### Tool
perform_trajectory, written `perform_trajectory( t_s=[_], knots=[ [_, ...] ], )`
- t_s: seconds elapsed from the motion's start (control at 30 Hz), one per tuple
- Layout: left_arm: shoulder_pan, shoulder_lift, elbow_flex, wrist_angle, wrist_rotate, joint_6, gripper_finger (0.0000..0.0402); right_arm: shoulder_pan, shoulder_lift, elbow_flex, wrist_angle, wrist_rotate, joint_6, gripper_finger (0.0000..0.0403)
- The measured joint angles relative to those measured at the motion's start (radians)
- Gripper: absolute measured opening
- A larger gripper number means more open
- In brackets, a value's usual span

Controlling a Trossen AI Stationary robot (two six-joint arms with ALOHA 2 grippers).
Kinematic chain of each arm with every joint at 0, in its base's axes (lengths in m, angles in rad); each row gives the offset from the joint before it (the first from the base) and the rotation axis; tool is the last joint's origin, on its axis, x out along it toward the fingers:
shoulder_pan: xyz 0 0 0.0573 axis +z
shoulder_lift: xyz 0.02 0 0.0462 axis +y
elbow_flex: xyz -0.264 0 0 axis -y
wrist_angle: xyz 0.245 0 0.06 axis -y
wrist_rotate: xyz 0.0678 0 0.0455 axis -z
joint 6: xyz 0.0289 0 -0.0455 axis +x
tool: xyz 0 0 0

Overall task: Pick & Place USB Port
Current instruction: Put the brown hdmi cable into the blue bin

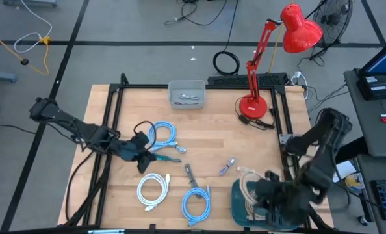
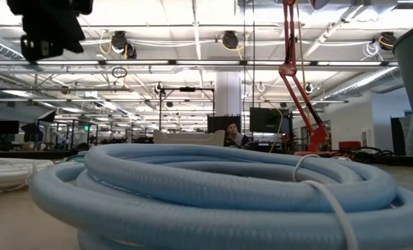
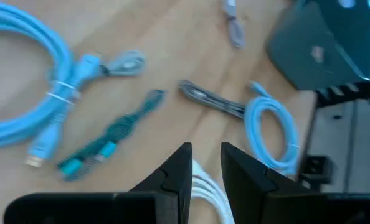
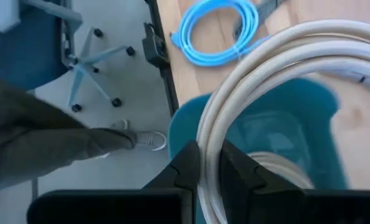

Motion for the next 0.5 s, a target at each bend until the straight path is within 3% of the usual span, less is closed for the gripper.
perform_trajectory(
  t_s=[0.13, 0.3, 0.5],
  knots=[
    [-0.08, 0.0, 0.0, 0.071, -0.087, -0.04, 0.0088, 0.065, 0.077, 0.0, 0.015, 0.01, 0.076, 0.0029],
    [-0.143, 0.0, 0.0, 0.146, -0.201, -0.095, 0.0088, 0.097, 0.175, -0.022, 0.017, -0.098, 0.089, 0.0028],
    [-0.157, 0.0, 0.0, 0.216, -0.232, -0.138, 0.0088, 0.112, 0.245, -0.114, 0.058, -0.187, 0.002, 0.0028]
  ],
)
